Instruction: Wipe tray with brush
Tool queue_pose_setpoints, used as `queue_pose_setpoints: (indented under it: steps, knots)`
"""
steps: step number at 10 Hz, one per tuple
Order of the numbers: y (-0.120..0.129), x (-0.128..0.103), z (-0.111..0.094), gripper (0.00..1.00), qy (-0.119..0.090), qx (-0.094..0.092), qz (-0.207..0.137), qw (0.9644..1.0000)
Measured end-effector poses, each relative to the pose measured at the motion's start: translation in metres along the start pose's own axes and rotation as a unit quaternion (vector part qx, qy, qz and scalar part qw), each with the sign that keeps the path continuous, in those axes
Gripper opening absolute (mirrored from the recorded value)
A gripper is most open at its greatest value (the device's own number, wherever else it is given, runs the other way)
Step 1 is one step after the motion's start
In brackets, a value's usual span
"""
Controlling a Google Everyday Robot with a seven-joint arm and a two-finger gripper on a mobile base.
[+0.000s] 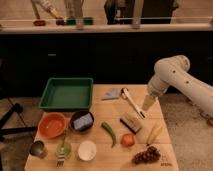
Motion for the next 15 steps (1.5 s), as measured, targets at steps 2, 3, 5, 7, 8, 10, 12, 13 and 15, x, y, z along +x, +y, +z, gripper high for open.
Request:
queue_pose_setpoints:
  steps: [2,3,5,7,8,10,12,13,15]
  knots:
    - [0.002,-0.008,0.021,0.80,0.001,0.005,0.021,0.9998]
    - [0.001,-0.014,0.033,0.80,0.002,0.006,0.027,0.9996]
    - [0.000,-0.023,0.054,0.80,0.007,0.004,0.033,0.9994]
    - [-0.002,-0.027,0.072,0.80,0.010,0.002,0.041,0.9991]
    - [-0.004,-0.030,0.083,0.80,0.010,0.000,0.047,0.9988]
    - [-0.009,-0.030,0.109,0.80,0.011,-0.006,0.064,0.9979]
    - [-0.016,-0.026,0.122,0.80,0.014,-0.008,0.078,0.9968]
    - [-0.020,-0.023,0.124,0.80,0.015,-0.007,0.085,0.9962]
    - [-0.026,-0.017,0.129,0.80,0.017,-0.007,0.097,0.9951]
